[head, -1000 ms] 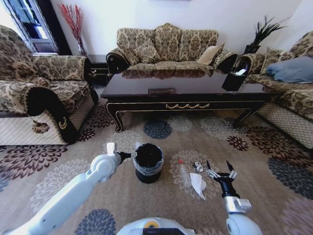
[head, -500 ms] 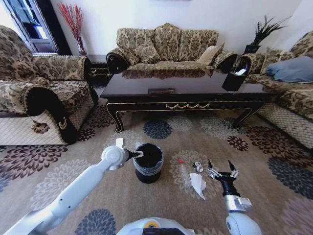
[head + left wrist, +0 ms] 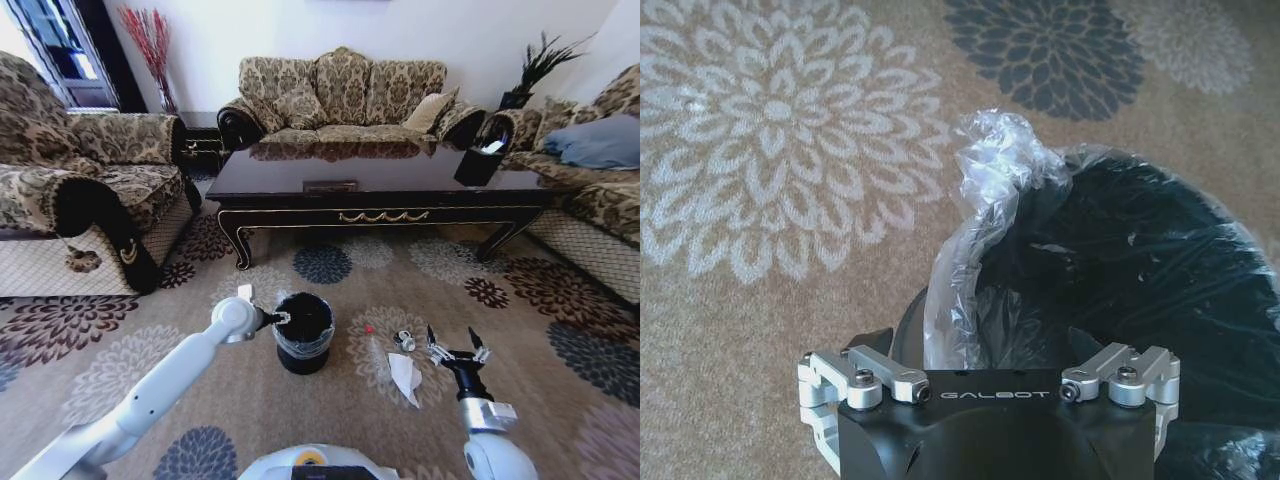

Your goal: Move to the front of the table and pick up the trash from the floor, then place it into the trash bin.

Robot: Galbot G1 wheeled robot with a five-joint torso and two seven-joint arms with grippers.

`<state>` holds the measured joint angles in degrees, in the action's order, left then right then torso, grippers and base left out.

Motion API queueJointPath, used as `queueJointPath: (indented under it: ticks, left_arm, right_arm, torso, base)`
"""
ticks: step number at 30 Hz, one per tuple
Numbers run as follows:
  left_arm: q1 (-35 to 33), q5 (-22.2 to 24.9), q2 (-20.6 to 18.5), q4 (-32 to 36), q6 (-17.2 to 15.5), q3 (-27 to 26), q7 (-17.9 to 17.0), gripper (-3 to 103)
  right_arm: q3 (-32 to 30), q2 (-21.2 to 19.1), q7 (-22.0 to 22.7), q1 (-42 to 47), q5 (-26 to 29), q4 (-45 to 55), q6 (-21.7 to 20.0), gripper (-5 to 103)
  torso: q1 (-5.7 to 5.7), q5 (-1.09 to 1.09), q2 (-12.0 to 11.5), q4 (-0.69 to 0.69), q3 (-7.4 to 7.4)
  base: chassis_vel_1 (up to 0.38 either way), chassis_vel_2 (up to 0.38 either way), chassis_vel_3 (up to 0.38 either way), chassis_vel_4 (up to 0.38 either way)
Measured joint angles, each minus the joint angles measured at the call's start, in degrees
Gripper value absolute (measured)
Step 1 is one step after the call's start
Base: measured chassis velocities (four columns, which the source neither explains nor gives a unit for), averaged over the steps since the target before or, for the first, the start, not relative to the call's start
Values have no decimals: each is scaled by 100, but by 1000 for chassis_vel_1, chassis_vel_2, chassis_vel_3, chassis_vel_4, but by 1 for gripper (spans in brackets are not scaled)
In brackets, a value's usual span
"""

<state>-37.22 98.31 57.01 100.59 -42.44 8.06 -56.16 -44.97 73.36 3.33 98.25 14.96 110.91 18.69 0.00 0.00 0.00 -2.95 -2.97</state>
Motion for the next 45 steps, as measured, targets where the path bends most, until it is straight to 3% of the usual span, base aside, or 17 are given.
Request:
queueJointPath:
  ticks: [8,11,16,20,26,30,38,45]
  left_arm:
    - [111,233,51,-217,1,165,-173,94]
    - [141,310,93,-245,4,189,-179,78]
    - [152,404,92,-245,8,204,-229,68]
    - [146,527,112,-259,16,217,-332,46]
    - [144,537,137,-281,27,222,-404,30]
    - [141,564,65,-229,25,215,-443,8]
    - [211,647,-272,-41,27,221,-441,2]
    - [543,772,-719,233,24,455,-442,2]
  right_arm:
    - [-44,-49,25,-119,-6,-71,-21,100]
    - [-35,-49,35,-139,-6,-126,-22,100]
    - [-17,-19,39,-139,-11,-185,-21,100]
    - [-33,-58,105,-225,11,-229,-21,100]
    - [-40,-104,110,-222,18,-254,-26,100]
    - [-27,-66,109,-182,16,-315,-21,100]
    - [-1,-81,106,-142,46,-391,-34,100]
    - [95,-273,137,-410,352,-916,-436,100]
  torso:
    - [0,0,0,2,0]
    - [0,0,0,1,0]
    - [0,0,0,0,0]
    - [0,1,0,3,0]
    - [0,-1,0,0,0]
    - [0,-1,0,-2,0]
    - [0,0,0,2,0]
    - [0,1,0,1,0]
  base:
    - [0,0,0,0]
    - [0,0,0,0]
    - [0,0,0,0]
    - [0,0,0,0]
    - [0,0,0,0]
    - [0,0,0,0]
    - [0,0,0,0]
    - [0,0,0,0]
